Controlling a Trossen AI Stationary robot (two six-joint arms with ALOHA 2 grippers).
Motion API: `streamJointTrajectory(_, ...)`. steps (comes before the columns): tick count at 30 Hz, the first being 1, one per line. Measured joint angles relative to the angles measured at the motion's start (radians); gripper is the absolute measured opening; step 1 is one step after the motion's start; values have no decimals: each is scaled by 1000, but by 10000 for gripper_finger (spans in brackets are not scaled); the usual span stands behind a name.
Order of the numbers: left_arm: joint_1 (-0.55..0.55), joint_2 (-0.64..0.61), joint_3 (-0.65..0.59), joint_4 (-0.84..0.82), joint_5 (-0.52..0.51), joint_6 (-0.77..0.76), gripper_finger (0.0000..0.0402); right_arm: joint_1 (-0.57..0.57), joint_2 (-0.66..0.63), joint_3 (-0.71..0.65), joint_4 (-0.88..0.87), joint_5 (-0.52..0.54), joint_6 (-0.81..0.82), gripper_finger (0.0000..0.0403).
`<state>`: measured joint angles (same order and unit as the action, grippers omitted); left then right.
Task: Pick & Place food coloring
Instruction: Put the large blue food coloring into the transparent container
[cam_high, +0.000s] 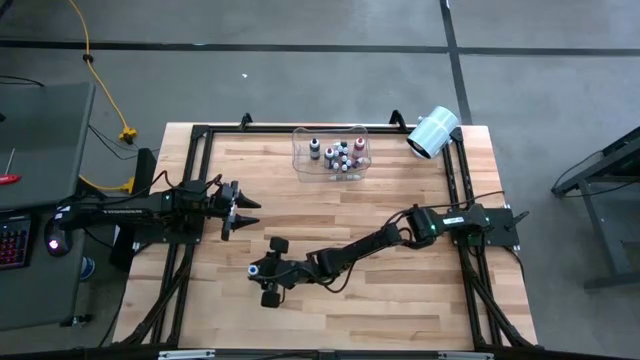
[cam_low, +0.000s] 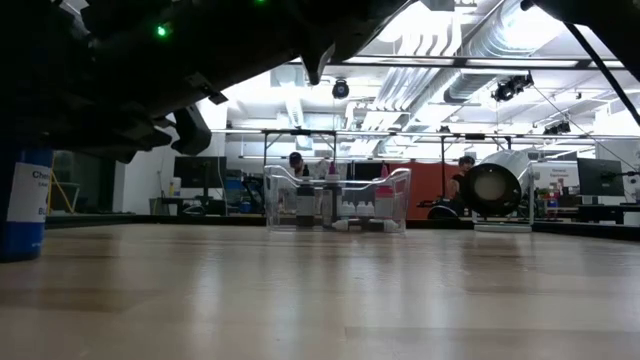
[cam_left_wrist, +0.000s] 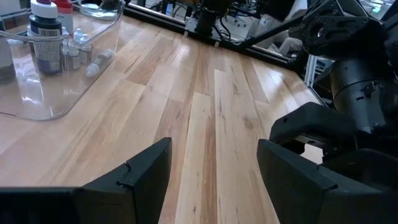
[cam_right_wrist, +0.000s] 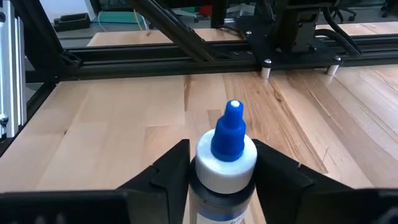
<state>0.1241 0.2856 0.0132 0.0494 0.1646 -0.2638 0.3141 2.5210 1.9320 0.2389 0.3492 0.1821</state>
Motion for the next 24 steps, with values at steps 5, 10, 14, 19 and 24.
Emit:
streamJointTrajectory(5,0,0,0,0,0,0,234,0,0,0,11,0,0,137)
streamJointTrajectory(10,0,0,0,0,0,0,234,2,0,0,13,17,0,133)
streamJointTrajectory(14,0,0,0,0,0,0,234,8,0,-1,25,40,0,123)
streamJointTrajectory(19,0,0,0,0,0,0,234,19,0,-1,51,69,0,113)
streamJointTrajectory(24,0,0,0,0,0,0,234,22,0,-1,50,69,1,113)
